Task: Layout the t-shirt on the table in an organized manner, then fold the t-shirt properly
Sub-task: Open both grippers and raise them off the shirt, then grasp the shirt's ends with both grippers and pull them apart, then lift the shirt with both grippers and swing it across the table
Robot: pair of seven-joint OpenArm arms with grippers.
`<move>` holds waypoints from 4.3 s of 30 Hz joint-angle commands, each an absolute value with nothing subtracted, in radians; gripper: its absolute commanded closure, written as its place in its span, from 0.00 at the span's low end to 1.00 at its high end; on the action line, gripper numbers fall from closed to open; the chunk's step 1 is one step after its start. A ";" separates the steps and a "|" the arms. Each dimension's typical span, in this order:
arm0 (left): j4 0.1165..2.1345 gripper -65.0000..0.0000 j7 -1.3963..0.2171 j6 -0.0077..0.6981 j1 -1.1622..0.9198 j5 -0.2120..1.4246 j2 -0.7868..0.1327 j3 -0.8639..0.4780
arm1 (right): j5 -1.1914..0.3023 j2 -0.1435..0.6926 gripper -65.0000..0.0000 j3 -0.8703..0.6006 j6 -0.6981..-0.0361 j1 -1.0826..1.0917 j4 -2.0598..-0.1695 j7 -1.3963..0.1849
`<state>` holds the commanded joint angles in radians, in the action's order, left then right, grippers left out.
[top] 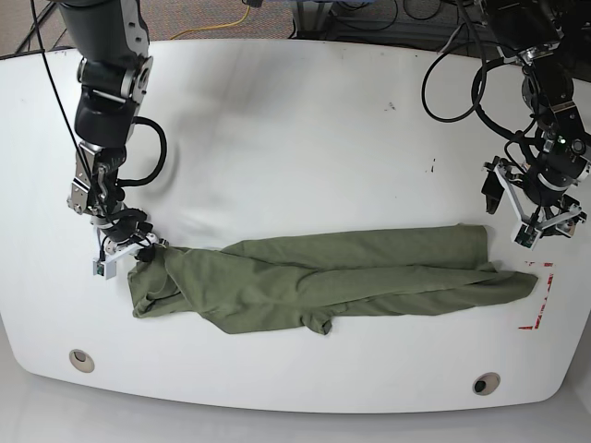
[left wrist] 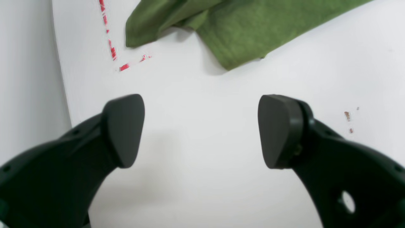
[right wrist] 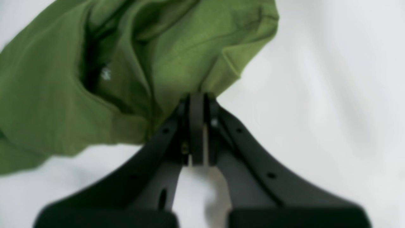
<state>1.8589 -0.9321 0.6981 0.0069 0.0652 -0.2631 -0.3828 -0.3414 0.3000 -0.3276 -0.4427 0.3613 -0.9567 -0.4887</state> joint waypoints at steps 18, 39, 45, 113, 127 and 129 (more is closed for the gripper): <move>1.621 0.18 -0.929 0.691 0.174 0.058 -0.203 -0.338 | -0.331 0.180 1.00 -0.329 -0.435 0.081 -1.435 -0.659; 1.066 0.18 -0.665 0.591 0.374 0.058 -0.255 -0.329 | -0.331 0.199 1.00 -0.329 -0.438 0.081 -1.437 -0.659; 0.934 0.18 -0.595 0.591 0.394 0.058 -0.255 -0.282 | -0.335 0.200 1.00 -0.329 -0.440 0.081 -1.440 -0.657; 1.908 1.00 -1.211 0.697 0.961 0.058 -0.277 -0.170 | -0.334 0.412 1.00 -0.357 -0.443 0.714 -1.782 -0.951; 1.770 1.00 -1.297 0.697 1.287 0.062 -0.277 -0.168 | -0.338 0.501 1.00 -0.176 -0.441 1.127 -1.509 -0.951; 1.774 1.00 -1.326 0.698 1.287 0.064 -0.277 -0.168 | -0.340 0.501 1.00 -0.176 -0.440 1.124 -1.509 -0.972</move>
<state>1.7745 -1.3265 0.6981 1.2866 0.0637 -0.2770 -0.1680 -0.3399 0.5010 -0.1757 -0.4396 1.1239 -1.5090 -0.9720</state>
